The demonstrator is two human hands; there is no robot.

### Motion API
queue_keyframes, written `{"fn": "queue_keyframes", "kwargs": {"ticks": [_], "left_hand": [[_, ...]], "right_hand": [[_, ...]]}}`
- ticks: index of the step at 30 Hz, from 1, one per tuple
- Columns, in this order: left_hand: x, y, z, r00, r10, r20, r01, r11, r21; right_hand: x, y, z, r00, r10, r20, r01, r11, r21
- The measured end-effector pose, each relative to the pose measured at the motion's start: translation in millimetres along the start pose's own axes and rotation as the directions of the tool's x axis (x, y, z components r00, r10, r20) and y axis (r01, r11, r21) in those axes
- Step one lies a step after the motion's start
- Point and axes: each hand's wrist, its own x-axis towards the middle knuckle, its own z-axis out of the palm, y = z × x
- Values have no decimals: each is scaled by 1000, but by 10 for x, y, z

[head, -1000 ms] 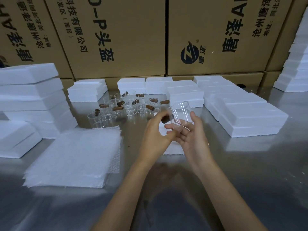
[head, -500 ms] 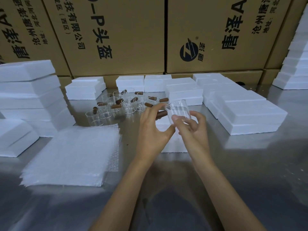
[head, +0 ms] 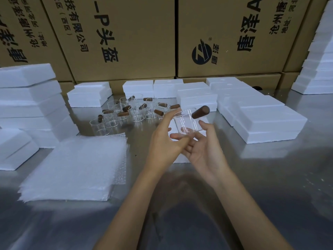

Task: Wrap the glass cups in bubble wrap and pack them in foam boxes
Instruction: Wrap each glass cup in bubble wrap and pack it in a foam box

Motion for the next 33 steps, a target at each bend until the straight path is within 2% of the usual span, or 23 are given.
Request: {"fn": "queue_keyframes", "kwargs": {"ticks": [2, 5, 7, 9, 12, 15, 18, 21, 23, 25, 30, 33], "left_hand": [[6, 4, 10, 999, 13, -36, -13, 1000, -1], [16, -10, 5, 994, 81, -77, -79, 997, 26], [15, -25, -12, 989, 137, -56, -132, 988, 80], [6, -31, -19, 979, 204, -25, -196, 964, 177], [9, -30, 4, 971, 238, -12, -230, 948, 218], [25, -30, -3, 992, 126, 1, -126, 986, 110], [24, -39, -18, 998, 62, 15, -63, 997, 34], [24, -30, -29, 998, 54, 16, -54, 999, 1], [24, -31, -34, 997, 68, 30, -70, 996, 55], [17, -38, -35, 994, 90, 55, -97, 986, 137], [1, -54, 8, 980, 127, 151, -154, 970, 189], [7, -91, 24, 986, 96, 134, -123, 969, 212]], "right_hand": [[23, 3, 5, 999, -11, -36, 9, 999, -48], [72, 16, 17, 964, -192, -182, 134, 949, -287], [71, 27, -1, 932, -318, -175, 223, 882, -416], [65, 50, -35, 922, -368, -124, 268, 835, -480], [82, 43, -63, 934, -338, -115, 258, 863, -435], [108, 5, -88, 955, -264, -136, 219, 935, -279], [130, -14, -94, 963, -235, -129, 195, 943, -269], [141, -63, -75, 925, -288, -250, 213, 934, -288], [120, -125, -131, 871, -373, -321, 243, 893, -379], [82, -179, -225, 834, -448, -322, 271, 841, -469], [41, -256, -328, 854, -440, -277, 323, 866, -382], [32, -255, -327, 863, -442, -243, 343, 868, -359]]}}
